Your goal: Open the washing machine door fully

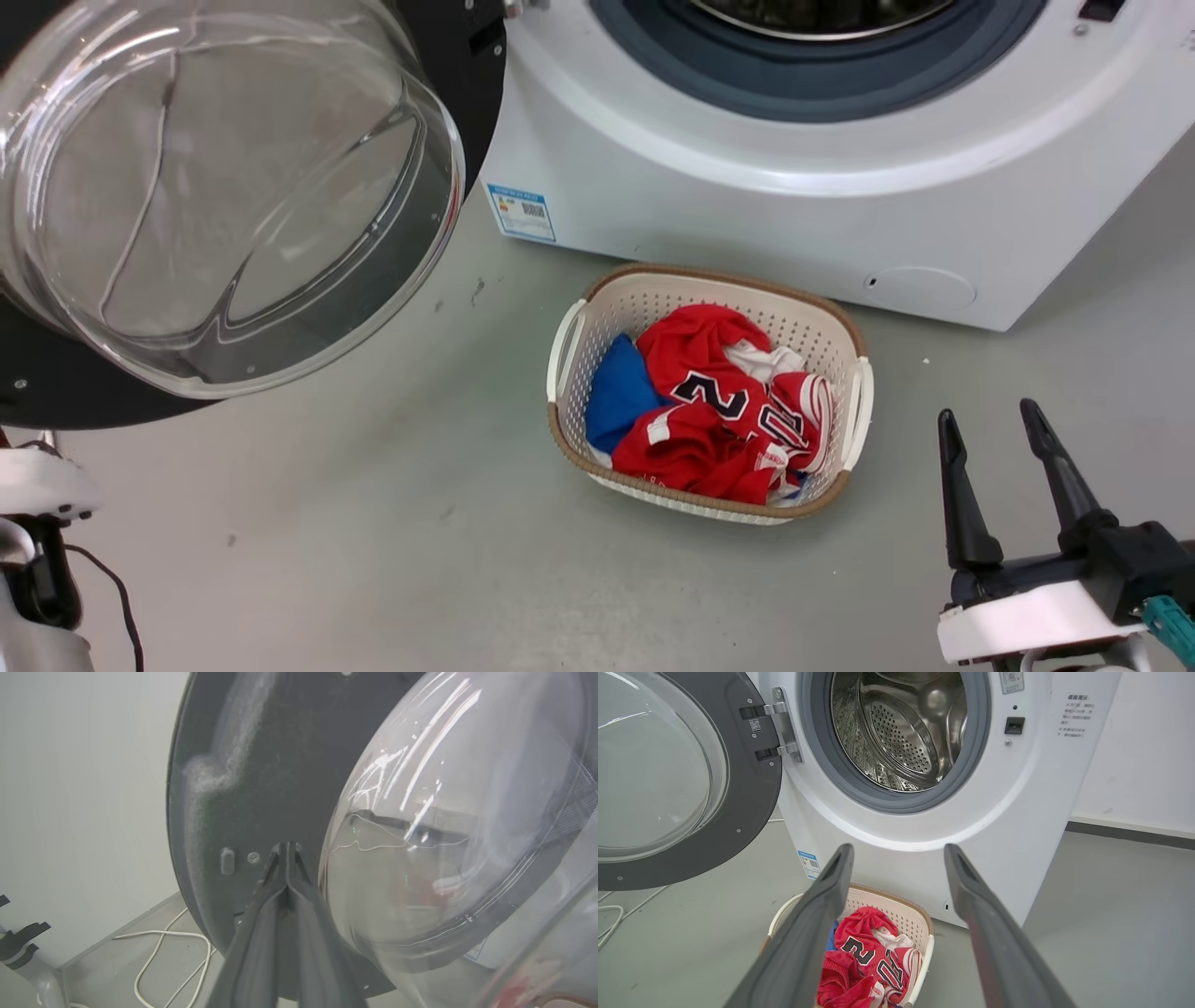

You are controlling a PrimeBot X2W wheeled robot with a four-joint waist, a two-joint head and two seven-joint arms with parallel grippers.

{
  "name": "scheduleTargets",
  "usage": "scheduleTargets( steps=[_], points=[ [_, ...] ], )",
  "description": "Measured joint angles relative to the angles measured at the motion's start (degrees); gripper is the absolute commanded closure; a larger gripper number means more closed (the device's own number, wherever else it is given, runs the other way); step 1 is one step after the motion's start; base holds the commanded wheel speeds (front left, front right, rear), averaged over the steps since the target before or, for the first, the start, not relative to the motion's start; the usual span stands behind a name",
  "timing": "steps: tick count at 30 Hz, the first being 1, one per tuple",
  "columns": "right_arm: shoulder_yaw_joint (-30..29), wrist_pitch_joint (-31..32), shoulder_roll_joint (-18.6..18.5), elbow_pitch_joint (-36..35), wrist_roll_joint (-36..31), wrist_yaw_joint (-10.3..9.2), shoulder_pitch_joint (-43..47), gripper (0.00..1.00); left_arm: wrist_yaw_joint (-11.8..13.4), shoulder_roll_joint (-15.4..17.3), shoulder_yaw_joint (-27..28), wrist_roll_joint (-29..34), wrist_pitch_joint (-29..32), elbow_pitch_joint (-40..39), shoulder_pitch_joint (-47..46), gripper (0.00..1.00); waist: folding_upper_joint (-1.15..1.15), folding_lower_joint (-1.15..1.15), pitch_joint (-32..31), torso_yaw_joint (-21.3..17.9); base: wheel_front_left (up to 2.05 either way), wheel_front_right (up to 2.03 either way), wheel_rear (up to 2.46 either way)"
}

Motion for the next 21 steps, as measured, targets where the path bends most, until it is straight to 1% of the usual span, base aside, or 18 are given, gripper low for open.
scheduleTargets(
  steps=[5, 8, 16, 21],
  points=[
    [0.21, 0.00, 0.00, 0.36, 1.38, 0.01, 0.88, 0.00, -0.01, -1.09, -2.74, 0.05, -0.01, -6.44, 4.03, 1.00, 0.00, 0.00, -3.00, -0.76, 0.00, 0.00, 0.00],
    [0.20, 0.00, 0.00, 0.48, 2.14, 0.01, 1.65, 0.00, 0.00, -2.80, -4.45, 0.21, -0.01, -10.92, 7.02, 1.00, 0.00, -0.01, -4.57, -1.34, 0.00, 0.00, 0.00],
    [-0.24, 0.00, 0.00, -0.44, 3.12, 0.00, 2.30, 0.00, -0.01, -7.64, -11.90, 3.23, -0.01, -21.18, 13.85, 1.00, 0.00, 0.00, -7.41, -3.36, 0.00, 0.00, 0.00],
    [-0.41, 0.00, 0.00, -1.35, 3.39, 0.01, 3.07, 0.00, -0.01, -9.28, -16.21, 3.68, -0.01, -25.51, 17.45, 1.00, 0.00, 0.00, -8.93, -4.91, 0.00, 0.00, 0.00]
  ],
)
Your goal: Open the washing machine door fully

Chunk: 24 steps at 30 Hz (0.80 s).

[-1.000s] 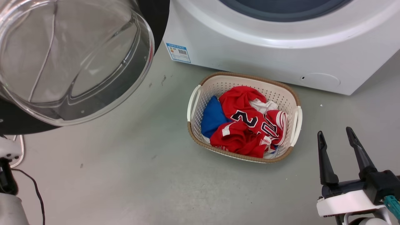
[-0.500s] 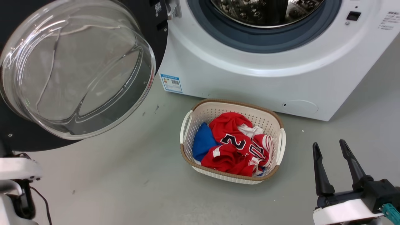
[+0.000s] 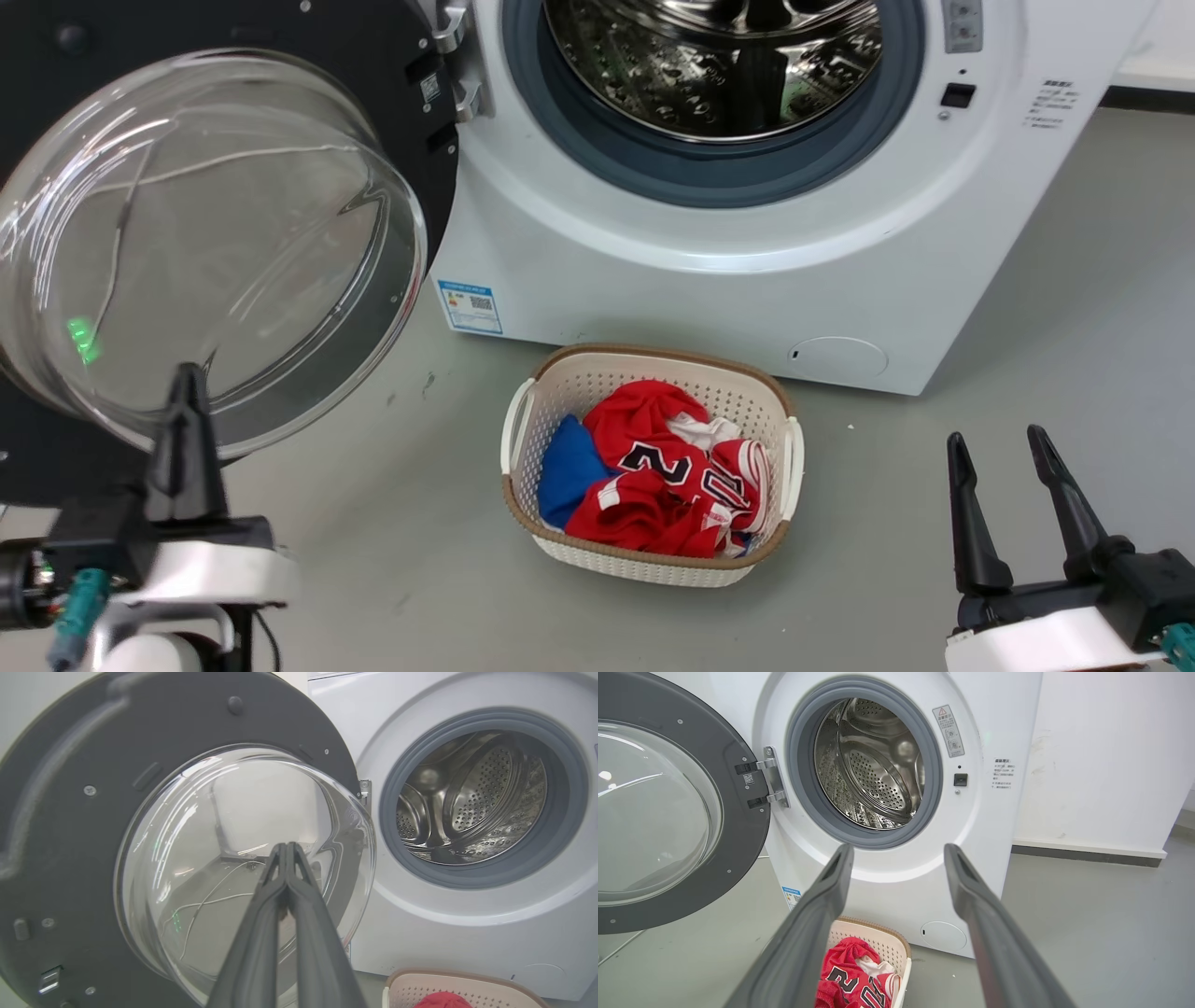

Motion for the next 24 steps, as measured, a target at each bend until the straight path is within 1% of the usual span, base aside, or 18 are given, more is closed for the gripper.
scheduleTargets(
  steps=[5, 11, 13, 14, 15, 16, 17, 19, 24],
  points=[
    [-0.35, 0.00, -0.02, -0.58, 0.21, -0.01, 1.23, 0.00, 0.00, -0.86, -4.69, -0.21, 0.00, -1.54, 3.51, 1.00, 0.00, 0.00, -1.84, -1.78, 0.00, 0.00, 0.00],
    [-0.65, 0.00, -0.01, -0.87, 0.21, -0.01, 3.00, 0.00, 0.43, -1.66, -7.62, -0.59, 0.00, -1.57, 7.33, 1.00, 0.00, 0.00, -4.04, -4.54, 0.00, 0.00, 0.00],
    [-0.92, 0.00, -0.01, -0.94, 0.18, -0.01, 3.53, 0.00, 0.86, -1.80, -8.68, -0.52, 0.00, -1.53, 8.62, 0.95, 0.00, -0.01, -4.63, -5.49, 0.00, 0.00, 0.00],
    [-0.92, 0.00, -0.01, -1.08, 0.18, -0.01, 3.58, 0.00, 1.03, -1.86, -9.22, -0.52, 0.00, -1.52, 9.21, 0.89, 0.00, -0.01, -4.85, -5.95, 0.00, 0.00, 0.00],
    [-1.03, 0.00, -0.01, -1.22, 0.18, -0.01, 3.72, 0.00, 1.35, -1.91, -9.66, -0.54, 0.00, -1.53, 9.62, 0.79, 0.00, -0.01, -5.05, -6.39, 0.00, 0.00, 0.00],
    [-1.25, 0.00, 0.00, -1.41, 0.22, 0.00, 4.11, 0.00, 1.60, -1.94, -9.94, -0.62, 0.00, -1.55, 10.01, 0.51, 0.00, -0.01, -5.24, -6.82, 0.00, 0.00, 0.00],
    [-1.54, 0.00, 0.00, -1.52, 0.35, 0.00, 4.47, 0.00, 1.88, -1.94, -10.18, -0.93, 0.00, -1.59, 10.37, 0.00, 0.00, -0.01, -5.44, -7.16, 0.00, 0.00, 0.00],
    [-1.65, 0.00, 0.00, -2.14, 0.59, -0.01, 5.69, 0.00, 2.03, -2.03, -11.56, -1.54, 0.00, -1.79, 11.77, 0.00, 0.00, 0.00, -6.21, -8.00, 0.00, 0.00, 0.00],
    [-1.48, 0.00, 0.00, -2.50, 1.29, -0.01, 6.96, 0.00, 2.90, -2.05, -12.35, -1.55, 0.00, -1.81, 12.94, 0.00, 0.00, 0.00, -7.14, -8.71, 0.00, 0.00, 0.00]
  ],
)
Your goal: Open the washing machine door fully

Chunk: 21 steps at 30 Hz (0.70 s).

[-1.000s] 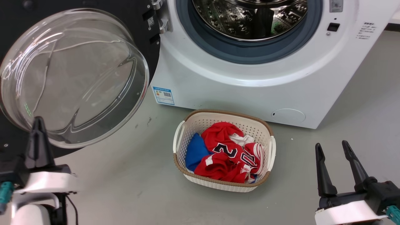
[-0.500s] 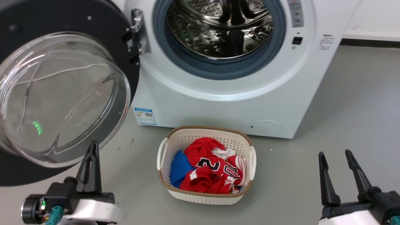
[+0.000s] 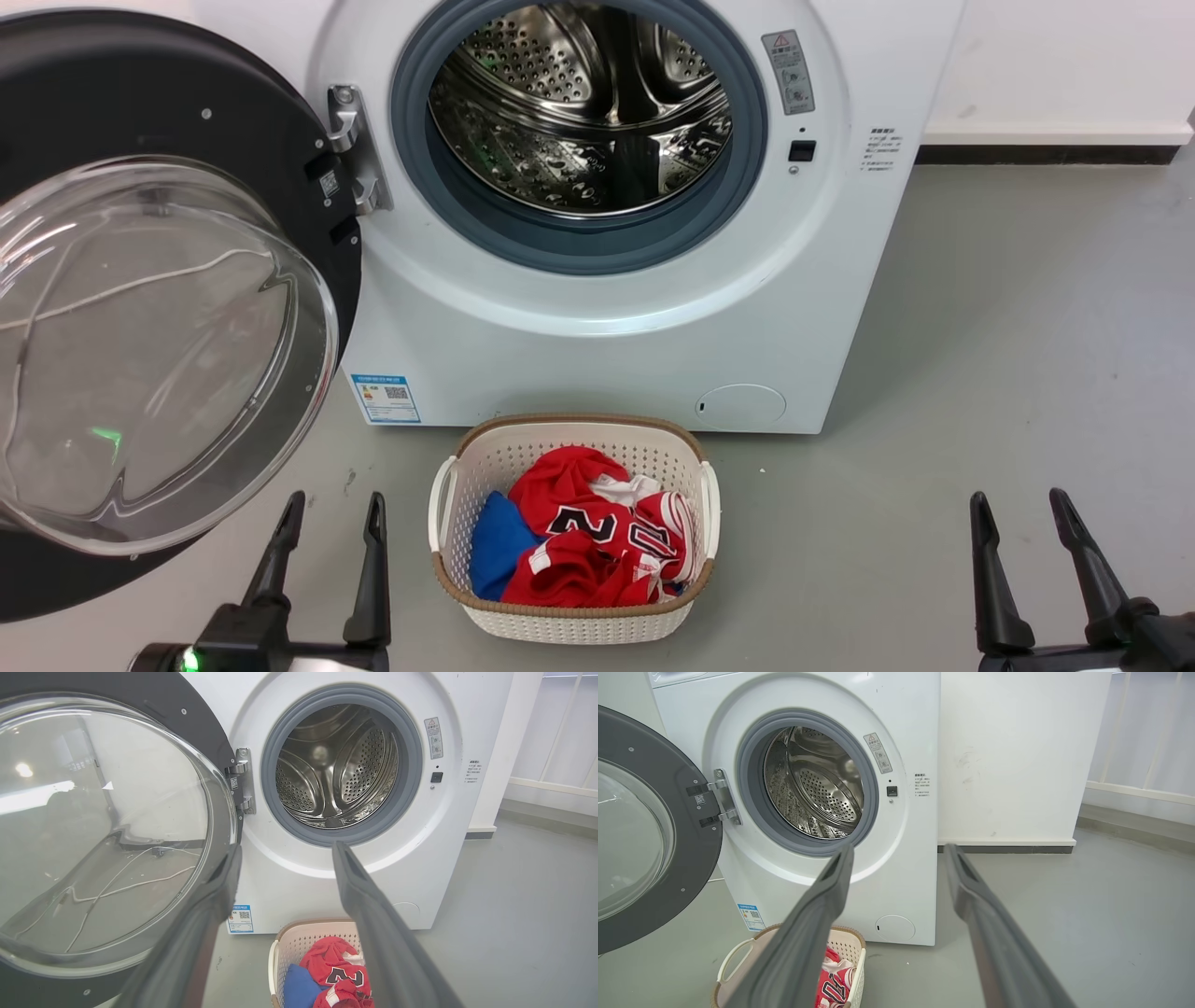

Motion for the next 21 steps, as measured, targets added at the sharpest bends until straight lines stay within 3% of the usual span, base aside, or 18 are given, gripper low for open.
scheduleTargets(
  steps=[21],
  points=[
    [0.15, 0.00, 0.00, 1.03, 1.96, 0.00, 1.25, 0.00, 3.52, 0.01, -2.65, 2.49, 0.00, 2.72, 2.06, 0.00, 0.00, 0.00, -1.42, -1.30, 0.00, 0.00, 0.00]
  ],
)
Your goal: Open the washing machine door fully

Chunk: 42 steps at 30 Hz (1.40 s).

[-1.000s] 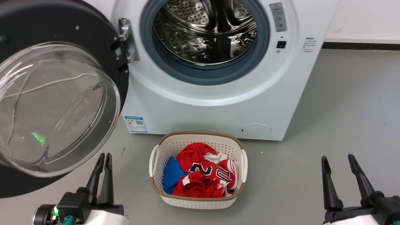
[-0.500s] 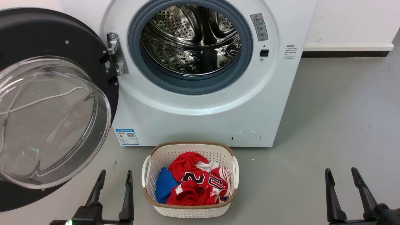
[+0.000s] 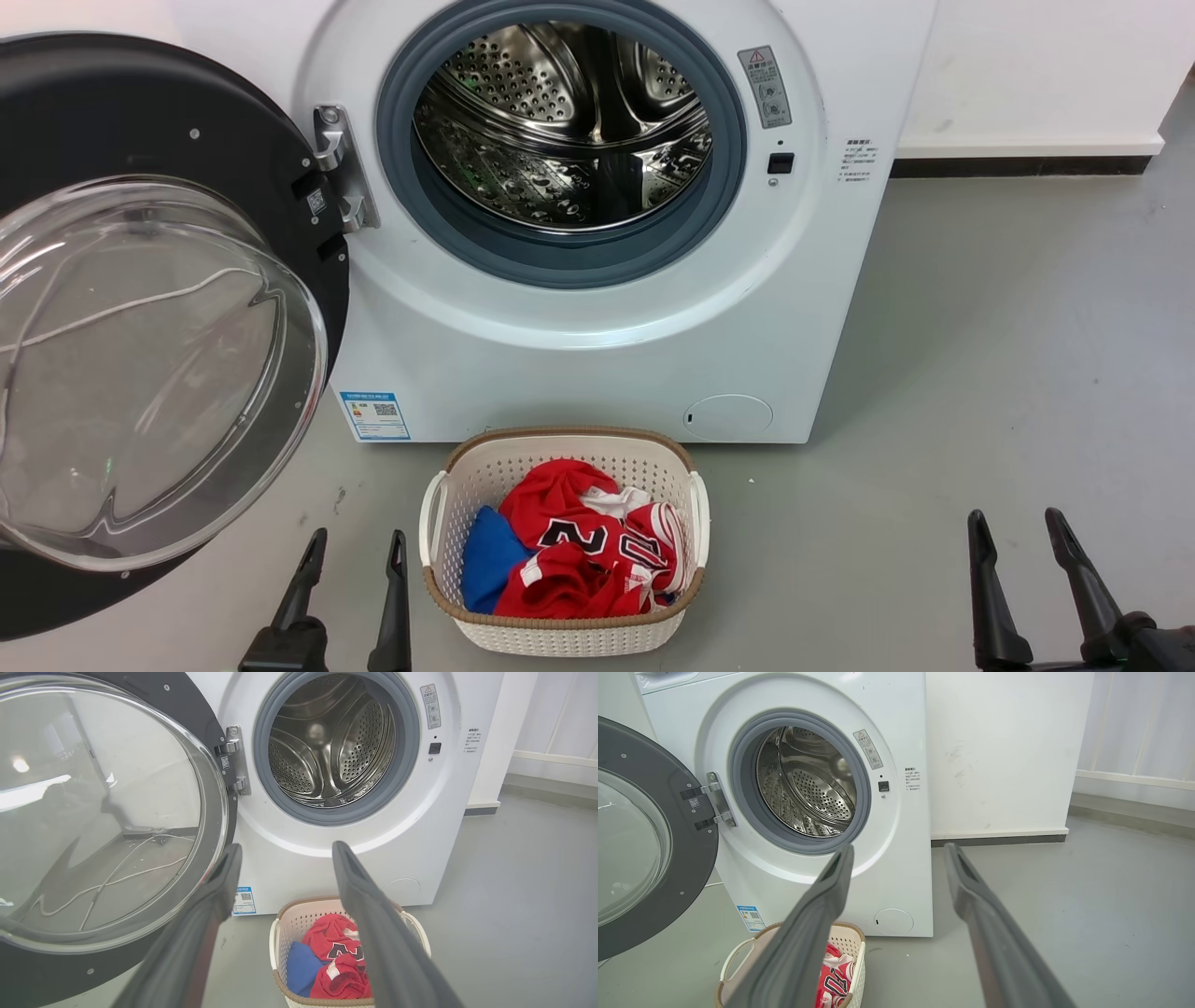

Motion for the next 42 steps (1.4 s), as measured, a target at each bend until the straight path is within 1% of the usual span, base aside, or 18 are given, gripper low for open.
scheduleTargets(
  steps=[3, 4, 10, 25, 42],
  points=[
    [0.02, 0.00, 0.00, 0.12, 0.30, 0.00, -0.01, 0.00, 0.33, 0.00, -0.12, 0.24, 0.00, 0.35, -0.02, 0.00, 0.00, 0.00, -0.06, 0.00, 0.00, 0.00, 0.00],
    [0.04, 0.02, 0.00, 0.52, 0.33, 0.00, -0.01, 1.00, 0.38, -0.01, -0.19, 0.20, 0.02, 0.82, 0.01, 1.00, 0.00, 0.00, -0.06, 0.00, 0.00, 0.00, 0.00],
    [0.13, 0.30, 0.00, 3.57, 0.97, 0.00, 0.01, 1.00, 0.41, -0.05, -0.37, -0.56, 0.69, 4.14, 0.43, 1.00, 0.00, 0.00, -0.04, 0.00, 0.00, 0.00, 0.00],
    [0.66, 3.32, -0.54, 6.17, 18.27, 0.00, -2.37, 1.00, -0.91, -0.05, 1.15, -18.15, 4.82, 5.64, -1.60, 1.00, 0.00, 0.00, 0.33, 0.05, 0.00, 0.00, 0.00],
    [0.83, 6.65, -1.14, 8.84, 34.34, 0.00, -5.84, 1.00, -2.09, -0.08, 2.63, -35.04, 8.61, 7.03, -4.61, 1.00, 0.00, 0.00, 0.73, 0.11, 0.00, 0.00, 0.00]
  ],
)
